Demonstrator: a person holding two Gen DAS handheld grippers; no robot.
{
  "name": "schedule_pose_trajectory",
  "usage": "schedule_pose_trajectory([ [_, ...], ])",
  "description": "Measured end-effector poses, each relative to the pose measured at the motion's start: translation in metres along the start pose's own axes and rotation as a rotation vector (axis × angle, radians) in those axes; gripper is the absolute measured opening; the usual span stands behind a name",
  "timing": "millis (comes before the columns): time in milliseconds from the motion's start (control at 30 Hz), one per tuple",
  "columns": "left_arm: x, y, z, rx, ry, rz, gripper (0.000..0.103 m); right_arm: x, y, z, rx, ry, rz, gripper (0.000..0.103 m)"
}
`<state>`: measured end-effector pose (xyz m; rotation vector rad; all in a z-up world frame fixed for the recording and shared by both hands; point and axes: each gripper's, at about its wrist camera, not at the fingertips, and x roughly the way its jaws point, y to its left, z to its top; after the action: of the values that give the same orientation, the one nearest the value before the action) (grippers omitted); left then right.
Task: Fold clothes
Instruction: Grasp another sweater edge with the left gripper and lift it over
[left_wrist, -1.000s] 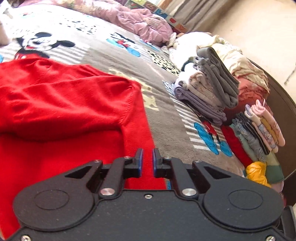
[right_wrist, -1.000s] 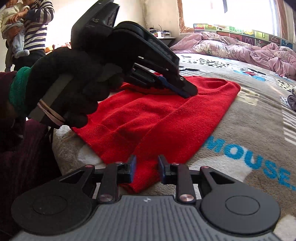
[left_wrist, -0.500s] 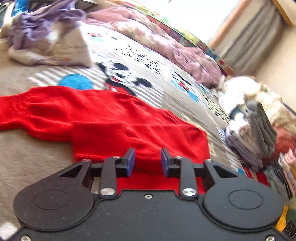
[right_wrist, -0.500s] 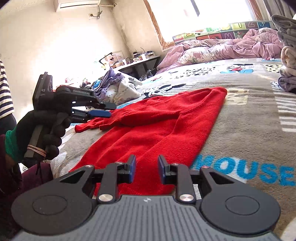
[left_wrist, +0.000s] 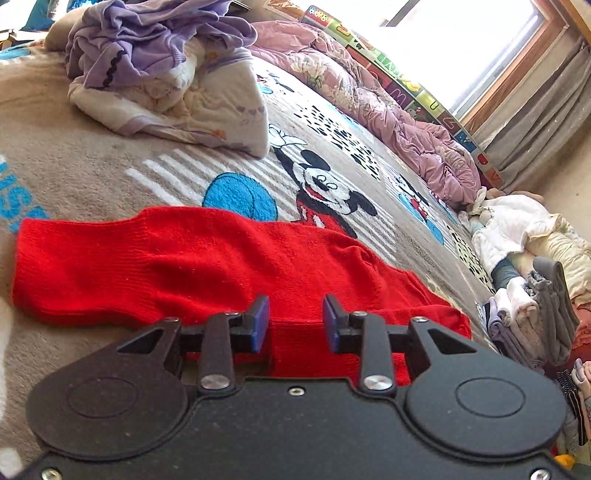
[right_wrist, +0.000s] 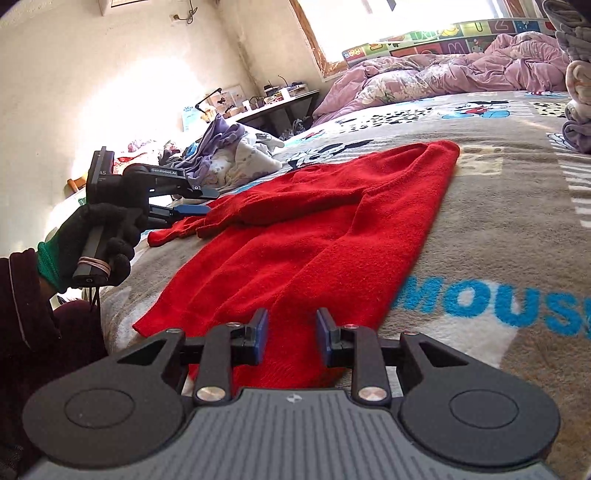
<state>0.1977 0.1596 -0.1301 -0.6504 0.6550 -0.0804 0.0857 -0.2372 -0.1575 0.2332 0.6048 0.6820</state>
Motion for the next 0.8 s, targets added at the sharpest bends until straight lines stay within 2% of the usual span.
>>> schedule_pose_trajectory([
  [100,-0.001,0.013,-0.003,-0.049,0.003,-0.015,0.033,0.002,-0.001,0.000,0.004,0.003,0.003,0.029],
  [200,-0.001,0.023,-0.007,-0.110,-0.004,-0.069,0.033,0.003,-0.003,0.000,0.010,0.003,0.006,0.029],
  [267,-0.002,0.018,-0.008,-0.082,-0.010,-0.085,0.032,0.003,-0.003,0.000,0.011,0.003,0.005,0.029],
  [300,-0.003,0.014,-0.009,-0.056,-0.012,-0.090,0.023,0.003,-0.003,0.001,0.011,0.003,0.005,0.029],
  [333,-0.005,0.007,-0.009,-0.016,-0.010,-0.095,0.009,0.003,-0.003,0.001,0.013,0.003,0.006,0.029],
  [367,-0.007,-0.003,-0.010,0.035,-0.010,-0.100,0.006,0.003,-0.004,0.001,0.015,0.003,0.006,0.029],
  [567,-0.036,-0.080,-0.012,0.280,-0.071,-0.136,0.004,0.001,-0.006,0.002,0.047,-0.002,0.016,0.029],
  [667,-0.048,-0.127,-0.016,0.432,-0.100,-0.183,0.004,-0.004,-0.016,0.004,0.128,-0.028,0.035,0.030],
  [800,-0.061,-0.180,-0.041,0.638,-0.077,-0.283,0.004,-0.019,-0.042,0.006,0.306,-0.112,0.050,0.032],
])
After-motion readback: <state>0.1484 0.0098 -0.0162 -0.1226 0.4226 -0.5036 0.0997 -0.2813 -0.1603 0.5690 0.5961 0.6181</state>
